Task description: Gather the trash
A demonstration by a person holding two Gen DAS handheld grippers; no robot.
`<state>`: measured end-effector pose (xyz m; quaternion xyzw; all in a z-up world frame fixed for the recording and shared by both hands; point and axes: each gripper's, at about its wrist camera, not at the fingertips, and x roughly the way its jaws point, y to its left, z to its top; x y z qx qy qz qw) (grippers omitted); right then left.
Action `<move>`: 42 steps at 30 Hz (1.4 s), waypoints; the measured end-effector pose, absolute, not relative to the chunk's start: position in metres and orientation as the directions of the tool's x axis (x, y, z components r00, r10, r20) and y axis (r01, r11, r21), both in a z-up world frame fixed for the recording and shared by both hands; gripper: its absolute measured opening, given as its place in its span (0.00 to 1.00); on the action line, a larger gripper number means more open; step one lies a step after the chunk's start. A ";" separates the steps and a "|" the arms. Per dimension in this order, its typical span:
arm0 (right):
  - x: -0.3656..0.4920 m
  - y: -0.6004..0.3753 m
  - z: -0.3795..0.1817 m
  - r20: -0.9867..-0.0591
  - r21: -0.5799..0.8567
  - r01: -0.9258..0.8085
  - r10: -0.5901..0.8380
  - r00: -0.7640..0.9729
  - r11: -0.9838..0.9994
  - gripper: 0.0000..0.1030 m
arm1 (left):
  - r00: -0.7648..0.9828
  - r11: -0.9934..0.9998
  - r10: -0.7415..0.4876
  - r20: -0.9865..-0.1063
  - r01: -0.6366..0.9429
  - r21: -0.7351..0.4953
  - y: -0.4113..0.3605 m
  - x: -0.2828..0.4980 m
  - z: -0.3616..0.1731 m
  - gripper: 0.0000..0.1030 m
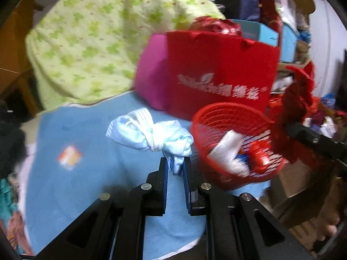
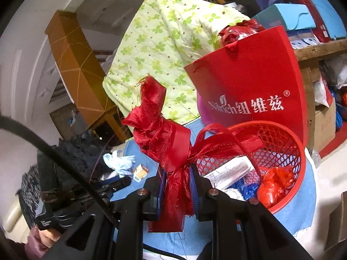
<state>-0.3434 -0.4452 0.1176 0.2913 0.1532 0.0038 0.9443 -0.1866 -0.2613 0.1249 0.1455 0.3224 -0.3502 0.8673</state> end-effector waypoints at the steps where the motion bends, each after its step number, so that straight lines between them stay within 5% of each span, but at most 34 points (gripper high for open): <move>1: -0.342 -0.455 0.121 -0.263 0.582 0.062 0.116 0.958 0.811 0.23 | 0.516 0.689 -0.547 -0.659 0.725 -0.005 -0.267 -0.183 0.128 0.14; 7: -0.331 -0.500 0.125 -0.153 0.713 0.028 0.116 0.981 0.700 0.24 | 0.384 0.555 -0.679 -0.626 0.826 -0.096 -0.311 -0.169 0.137 0.14; 11: -0.318 -0.522 0.104 -0.162 0.786 0.055 0.119 0.980 0.616 0.24 | 0.340 0.496 -0.699 -0.629 0.864 -0.085 -0.346 -0.171 0.126 0.16; 13: -0.310 -0.530 0.083 -0.226 0.800 0.120 0.110 0.968 0.587 0.28 | 0.322 0.485 -0.690 -0.649 0.871 -0.083 -0.358 -0.169 0.115 0.33; 14: -0.307 -0.534 0.071 -0.257 0.808 0.151 0.110 0.960 0.570 0.32 | 0.326 0.489 -0.677 -0.660 0.869 -0.073 -0.365 -0.168 0.107 0.52; 15: -0.305 -0.538 0.061 -0.284 0.815 0.179 0.111 0.952 0.551 0.36 | 0.343 0.501 -0.666 -0.662 0.864 -0.056 -0.367 -0.167 0.101 0.60; 18: -0.311 -0.546 0.041 -0.312 0.833 0.221 0.101 0.945 0.507 0.61 | 0.344 0.503 -0.645 -0.683 0.864 -0.039 -0.363 -0.170 0.088 0.61; 26: -0.342 -0.532 0.059 -0.288 0.756 0.208 0.030 0.957 0.621 0.62 | 0.438 0.565 -0.601 -0.669 0.825 0.032 -0.282 -0.180 0.075 0.65; 35: -0.313 -0.447 0.091 -0.289 0.629 0.028 0.200 0.936 0.777 0.62 | 0.599 0.782 -0.389 -0.700 0.616 0.093 -0.134 -0.162 0.038 0.65; 42: -0.241 -0.363 0.075 -0.433 0.539 -0.059 0.336 0.836 0.840 0.62 | 0.655 0.892 -0.301 -0.693 0.451 0.038 -0.058 -0.139 0.028 0.65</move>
